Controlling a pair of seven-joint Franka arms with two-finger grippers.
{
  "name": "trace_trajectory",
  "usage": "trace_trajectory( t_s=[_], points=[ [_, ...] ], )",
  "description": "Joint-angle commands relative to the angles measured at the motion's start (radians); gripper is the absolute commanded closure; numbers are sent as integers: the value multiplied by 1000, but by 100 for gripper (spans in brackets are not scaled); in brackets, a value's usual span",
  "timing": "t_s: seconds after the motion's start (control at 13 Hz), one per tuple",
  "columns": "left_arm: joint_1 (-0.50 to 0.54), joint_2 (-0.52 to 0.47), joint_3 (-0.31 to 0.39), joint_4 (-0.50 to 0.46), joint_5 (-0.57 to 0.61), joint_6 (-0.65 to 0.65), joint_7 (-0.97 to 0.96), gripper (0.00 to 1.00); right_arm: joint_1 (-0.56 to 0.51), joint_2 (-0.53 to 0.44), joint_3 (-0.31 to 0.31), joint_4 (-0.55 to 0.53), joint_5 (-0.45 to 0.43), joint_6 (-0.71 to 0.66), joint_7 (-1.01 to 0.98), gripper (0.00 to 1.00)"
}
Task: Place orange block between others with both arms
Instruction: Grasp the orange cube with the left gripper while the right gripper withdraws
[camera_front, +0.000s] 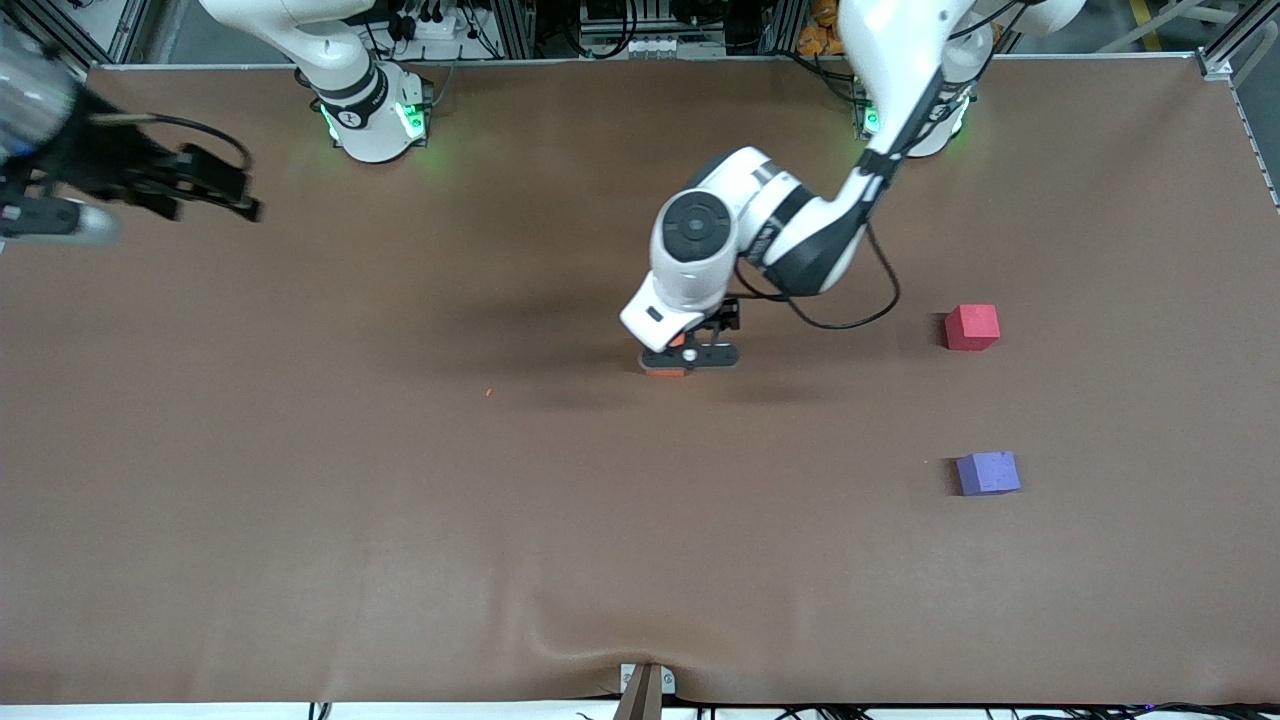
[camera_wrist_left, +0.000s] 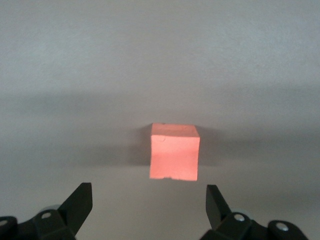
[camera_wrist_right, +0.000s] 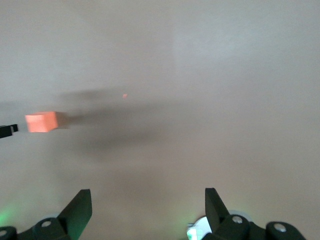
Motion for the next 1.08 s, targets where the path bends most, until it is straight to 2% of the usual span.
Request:
trace_trajectory(
  t_s=[0.0, 0.15, 0.38, 0.92, 1.0],
  points=[
    [-38, 105, 9, 97, 44, 18, 13, 0, -39, -36, 18, -27, -95, -24, -138, 0],
    [-50, 129, 9, 91, 50, 80, 13, 0, -79, -39, 12, -27, -100, -24, -219, 0],
    [-49, 155, 9, 77, 88, 121, 13, 0, -81, -36, -54, -28, -100, -22, -296, 0],
    [-58, 182, 9, 8, 98, 141, -29, 0, -67, -31, -63, -36, -98, -21, -301, 0],
    [-57, 182, 9, 2, 96, 141, -29, 11, -67, -31, -62, -36, -100, -18, -301, 0]
  ],
)
